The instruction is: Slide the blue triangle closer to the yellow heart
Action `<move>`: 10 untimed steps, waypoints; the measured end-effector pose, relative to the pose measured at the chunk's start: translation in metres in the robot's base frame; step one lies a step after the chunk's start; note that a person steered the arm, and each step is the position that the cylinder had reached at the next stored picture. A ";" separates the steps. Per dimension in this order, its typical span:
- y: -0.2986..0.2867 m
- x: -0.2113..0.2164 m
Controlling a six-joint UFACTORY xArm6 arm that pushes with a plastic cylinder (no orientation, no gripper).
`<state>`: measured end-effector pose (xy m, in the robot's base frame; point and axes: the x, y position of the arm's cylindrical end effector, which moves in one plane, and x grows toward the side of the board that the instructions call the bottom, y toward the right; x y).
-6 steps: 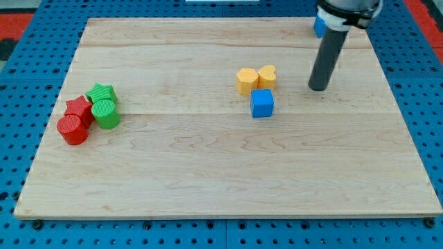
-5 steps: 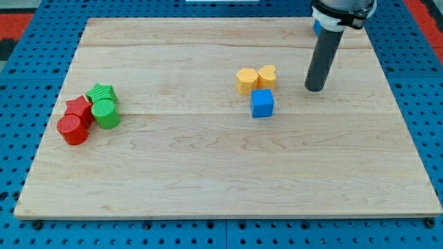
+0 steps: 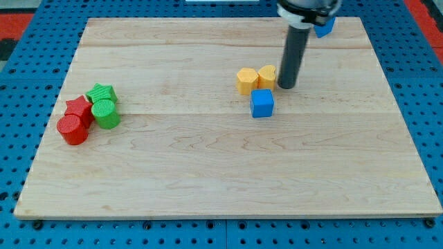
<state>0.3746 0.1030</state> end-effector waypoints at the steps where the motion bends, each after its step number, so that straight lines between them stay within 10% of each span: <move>1: 0.060 -0.021; 3: 0.209 -0.167; 4: 0.195 -0.183; 6: 0.057 -0.152; 7: 0.021 -0.071; 9: 0.093 -0.172; 10: 0.108 -0.123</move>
